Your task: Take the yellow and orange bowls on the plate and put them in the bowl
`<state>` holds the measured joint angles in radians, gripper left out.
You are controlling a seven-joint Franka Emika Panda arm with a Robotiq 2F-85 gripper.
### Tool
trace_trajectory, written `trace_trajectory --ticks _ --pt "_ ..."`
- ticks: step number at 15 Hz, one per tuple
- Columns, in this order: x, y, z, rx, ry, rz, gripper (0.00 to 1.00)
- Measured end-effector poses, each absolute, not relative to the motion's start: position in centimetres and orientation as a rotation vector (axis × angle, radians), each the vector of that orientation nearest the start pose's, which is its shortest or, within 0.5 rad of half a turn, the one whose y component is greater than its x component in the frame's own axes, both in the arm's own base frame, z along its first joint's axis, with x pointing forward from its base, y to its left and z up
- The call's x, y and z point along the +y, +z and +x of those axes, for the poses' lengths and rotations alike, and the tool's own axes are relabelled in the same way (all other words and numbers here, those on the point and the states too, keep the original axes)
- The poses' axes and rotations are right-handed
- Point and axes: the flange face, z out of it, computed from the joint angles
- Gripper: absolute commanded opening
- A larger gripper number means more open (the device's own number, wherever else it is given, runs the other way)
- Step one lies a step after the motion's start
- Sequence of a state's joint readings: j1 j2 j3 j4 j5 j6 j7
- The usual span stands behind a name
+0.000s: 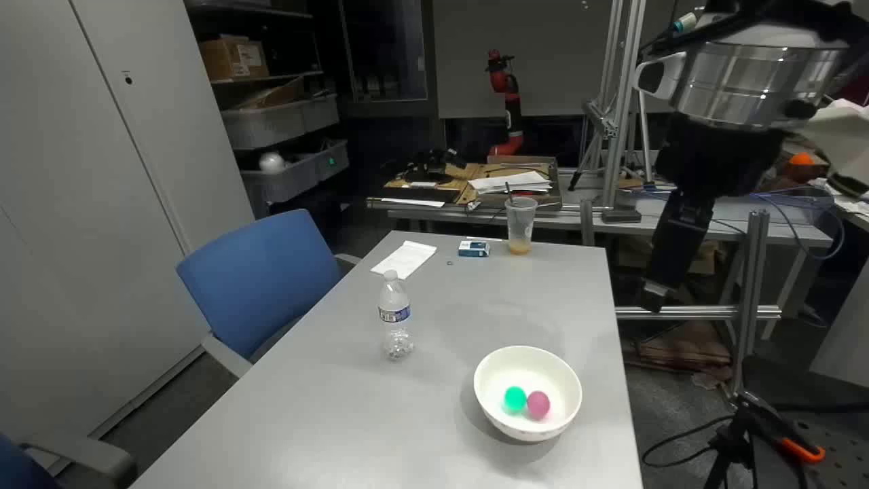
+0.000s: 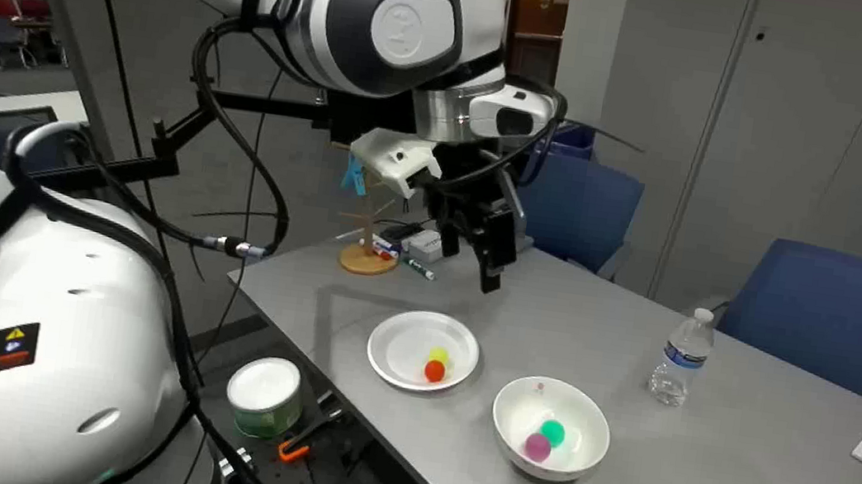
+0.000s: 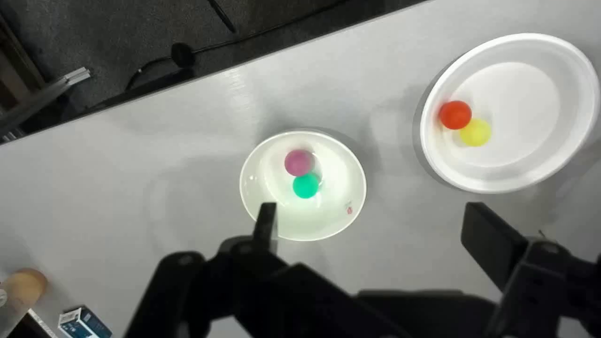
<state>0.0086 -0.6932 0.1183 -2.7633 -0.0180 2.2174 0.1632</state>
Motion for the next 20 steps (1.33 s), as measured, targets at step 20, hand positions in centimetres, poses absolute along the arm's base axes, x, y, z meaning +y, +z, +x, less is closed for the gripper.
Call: trace_trajectory --ticks 20 --pt "3.78 42.59 34.17 0.487 -0.273 -3.106 1.00"
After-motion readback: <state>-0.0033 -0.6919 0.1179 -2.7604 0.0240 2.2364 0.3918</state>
